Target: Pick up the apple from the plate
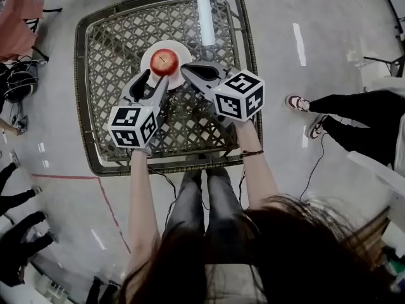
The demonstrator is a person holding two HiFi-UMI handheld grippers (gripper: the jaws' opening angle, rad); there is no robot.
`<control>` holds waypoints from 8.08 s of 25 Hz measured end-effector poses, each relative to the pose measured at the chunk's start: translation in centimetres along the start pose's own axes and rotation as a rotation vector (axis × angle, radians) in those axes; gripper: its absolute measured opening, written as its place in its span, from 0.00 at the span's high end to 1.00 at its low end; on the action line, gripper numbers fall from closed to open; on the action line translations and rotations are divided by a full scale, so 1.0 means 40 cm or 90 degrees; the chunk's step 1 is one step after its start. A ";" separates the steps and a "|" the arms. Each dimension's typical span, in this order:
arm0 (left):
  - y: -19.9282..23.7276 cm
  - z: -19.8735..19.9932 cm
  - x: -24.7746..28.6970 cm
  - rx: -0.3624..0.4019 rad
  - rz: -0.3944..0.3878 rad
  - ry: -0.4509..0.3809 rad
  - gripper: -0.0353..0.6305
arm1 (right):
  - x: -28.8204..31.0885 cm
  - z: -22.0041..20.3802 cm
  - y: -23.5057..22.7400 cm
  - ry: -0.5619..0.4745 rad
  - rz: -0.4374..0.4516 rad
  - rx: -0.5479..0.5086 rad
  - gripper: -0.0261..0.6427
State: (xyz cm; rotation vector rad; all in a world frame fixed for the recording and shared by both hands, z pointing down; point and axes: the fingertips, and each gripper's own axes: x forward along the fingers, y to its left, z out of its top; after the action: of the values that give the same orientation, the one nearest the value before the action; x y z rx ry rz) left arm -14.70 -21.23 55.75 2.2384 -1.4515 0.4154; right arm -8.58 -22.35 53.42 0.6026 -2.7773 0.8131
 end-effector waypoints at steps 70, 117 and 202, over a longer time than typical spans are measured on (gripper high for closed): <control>0.008 -0.004 0.157 0.165 -0.053 0.033 0.35 | 0.006 -0.051 -0.066 -0.012 0.000 0.011 0.95; -0.041 0.137 -0.040 0.045 -0.031 -0.042 0.35 | -0.065 0.096 0.048 -0.018 -0.002 -0.017 0.95; -0.213 0.315 -0.344 0.072 -0.107 -0.138 0.35 | -0.233 0.279 0.332 -0.117 0.119 -0.107 0.95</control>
State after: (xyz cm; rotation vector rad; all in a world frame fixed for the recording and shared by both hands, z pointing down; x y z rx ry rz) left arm -12.30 -13.92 36.74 2.5403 -1.3563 0.2100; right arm -6.60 -15.24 35.18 0.4116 -3.0663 0.5725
